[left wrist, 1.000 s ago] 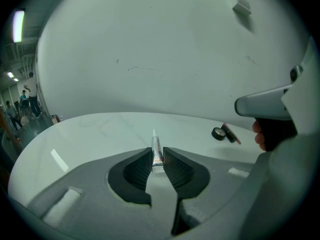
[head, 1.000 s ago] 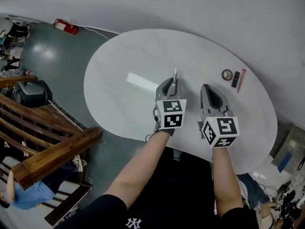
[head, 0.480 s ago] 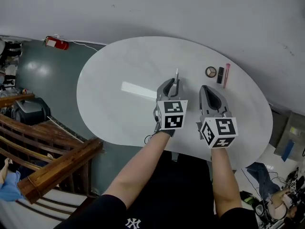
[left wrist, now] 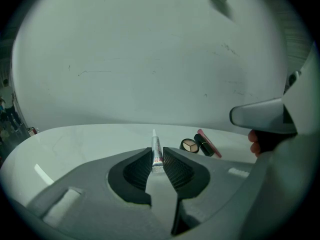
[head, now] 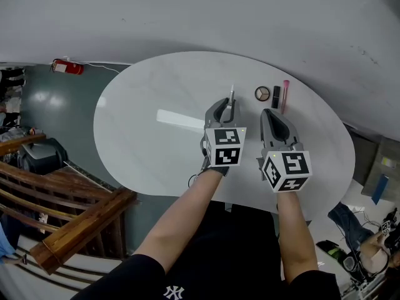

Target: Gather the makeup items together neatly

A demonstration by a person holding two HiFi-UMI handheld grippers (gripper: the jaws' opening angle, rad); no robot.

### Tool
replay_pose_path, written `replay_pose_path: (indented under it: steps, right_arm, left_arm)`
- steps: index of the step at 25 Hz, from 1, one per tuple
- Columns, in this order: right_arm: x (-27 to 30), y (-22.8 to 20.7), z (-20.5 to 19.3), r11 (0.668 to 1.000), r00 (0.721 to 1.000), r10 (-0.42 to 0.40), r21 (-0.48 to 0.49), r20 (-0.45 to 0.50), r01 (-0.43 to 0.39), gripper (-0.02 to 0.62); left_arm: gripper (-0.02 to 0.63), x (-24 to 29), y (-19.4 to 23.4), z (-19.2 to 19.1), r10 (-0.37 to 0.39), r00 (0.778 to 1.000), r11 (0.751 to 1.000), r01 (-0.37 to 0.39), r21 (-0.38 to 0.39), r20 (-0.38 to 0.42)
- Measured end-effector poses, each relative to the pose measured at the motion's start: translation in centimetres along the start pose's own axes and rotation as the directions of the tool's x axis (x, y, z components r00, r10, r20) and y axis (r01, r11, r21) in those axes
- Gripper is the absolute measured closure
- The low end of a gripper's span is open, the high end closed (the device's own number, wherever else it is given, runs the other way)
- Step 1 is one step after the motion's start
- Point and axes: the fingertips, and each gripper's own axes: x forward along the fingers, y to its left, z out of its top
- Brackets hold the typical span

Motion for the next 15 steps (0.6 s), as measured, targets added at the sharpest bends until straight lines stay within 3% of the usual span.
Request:
replay_pose_path:
  steps: [15]
  right_arm:
    - [1.8, -5.4, -1.2, 0.999, 0.999, -0.014, 0.046, -0.03, 0.015, 0.58]
  left_arm:
    - [0.529, 5.9, -3.1, 0.1, -0.046, 0.998, 0.998, 0.047, 0.032, -0.05]
